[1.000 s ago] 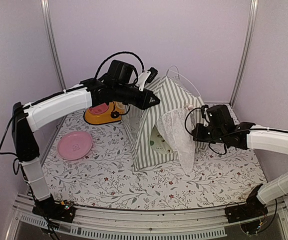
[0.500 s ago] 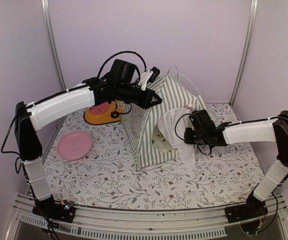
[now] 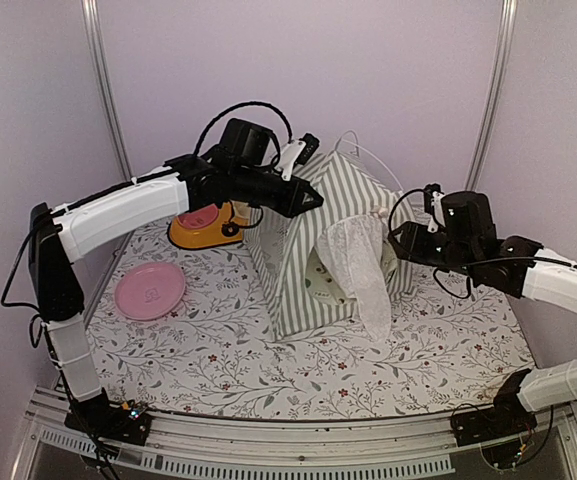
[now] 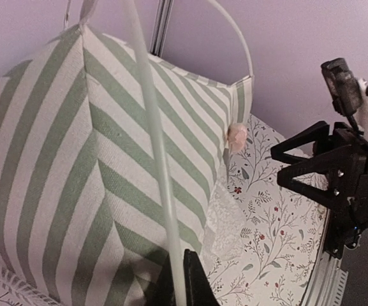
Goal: Set up the pet tent
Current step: Adjust the cushion in the tent.
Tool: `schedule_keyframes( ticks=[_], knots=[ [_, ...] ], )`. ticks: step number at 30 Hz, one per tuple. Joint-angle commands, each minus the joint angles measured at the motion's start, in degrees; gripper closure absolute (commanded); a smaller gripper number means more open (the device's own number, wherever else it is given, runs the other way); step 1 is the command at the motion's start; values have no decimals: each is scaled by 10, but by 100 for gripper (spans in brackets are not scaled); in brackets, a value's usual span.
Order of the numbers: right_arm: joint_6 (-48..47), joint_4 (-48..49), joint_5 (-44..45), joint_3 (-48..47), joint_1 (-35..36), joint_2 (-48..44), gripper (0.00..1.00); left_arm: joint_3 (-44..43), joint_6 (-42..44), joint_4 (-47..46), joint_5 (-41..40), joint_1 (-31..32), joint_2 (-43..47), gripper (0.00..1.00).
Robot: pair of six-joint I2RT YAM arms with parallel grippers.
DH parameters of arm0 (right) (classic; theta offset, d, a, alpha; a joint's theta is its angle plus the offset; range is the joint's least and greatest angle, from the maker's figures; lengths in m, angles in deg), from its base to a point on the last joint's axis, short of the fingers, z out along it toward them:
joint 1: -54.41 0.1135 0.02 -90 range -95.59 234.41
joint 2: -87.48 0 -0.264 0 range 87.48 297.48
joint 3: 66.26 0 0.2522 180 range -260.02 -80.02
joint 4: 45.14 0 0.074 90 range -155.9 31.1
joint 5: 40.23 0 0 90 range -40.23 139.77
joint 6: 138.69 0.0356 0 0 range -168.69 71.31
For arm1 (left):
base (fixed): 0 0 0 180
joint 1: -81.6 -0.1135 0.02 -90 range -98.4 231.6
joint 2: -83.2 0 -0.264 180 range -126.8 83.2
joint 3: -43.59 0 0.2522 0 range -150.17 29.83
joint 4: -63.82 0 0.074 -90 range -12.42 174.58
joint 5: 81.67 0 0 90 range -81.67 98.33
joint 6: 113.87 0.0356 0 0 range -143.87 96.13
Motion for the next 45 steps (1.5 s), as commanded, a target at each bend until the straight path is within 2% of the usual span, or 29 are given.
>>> schedule_keyframes(
  ticks=[1, 3, 6, 9, 12, 14, 17, 20, 24, 28, 31, 35, 40, 45],
  knots=[
    [-3, -37, -4, 2, -1, -4, 55, 0, 17, 36, -2, -11, -15, 100],
    [-6, -40, -4, 2, -2, 18, 68, -4, 18, 39, 2, -10, -16, 100],
    [-8, -38, 5, -6, -2, 76, 78, -9, 20, 42, 12, -9, -19, 100],
    [-8, -28, 26, -21, -3, 130, 82, -13, 21, 42, 19, -9, -21, 100],
    [-23, 25, -20, -30, -3, 178, 84, -17, 22, 42, 27, -8, -23, 100],
    [-30, 58, -59, -39, 7, 207, 83, -21, 22, 43, 30, -7, -25, 100],
    [-40, 99, -67, -65, 29, 258, 79, -26, 21, 43, 34, -5, -29, 100],
    [-41, 63, -17, -109, 23, 313, 70, -32, 19, 44, 36, -2, -30, 100],
    [-39, 58, 51, -97, -16, 318, 63, -30, 22, 47, 28, -1, -20, 100],
    [-42, 16, 140, -104, -25, 346, 68, -28, 23, 51, 19, -2, -16, 100],
    [-34, -5, 173, -107, -25, 378, 69, -28, 23, 52, 18, -2, -16, 100],
    [-32, -51, 166, -155, -25, 463, 68, -31, 23, 51, 25, -1, -19, 100],
    [-36, -91, 106, -212, -24, 549, 54, -33, 25, 51, 30, -1, -19, 100],
    [-53, -48, 34, -174, -18, 478, 35, -31, 28, 51, 26, -2, -20, 100]
  ],
)
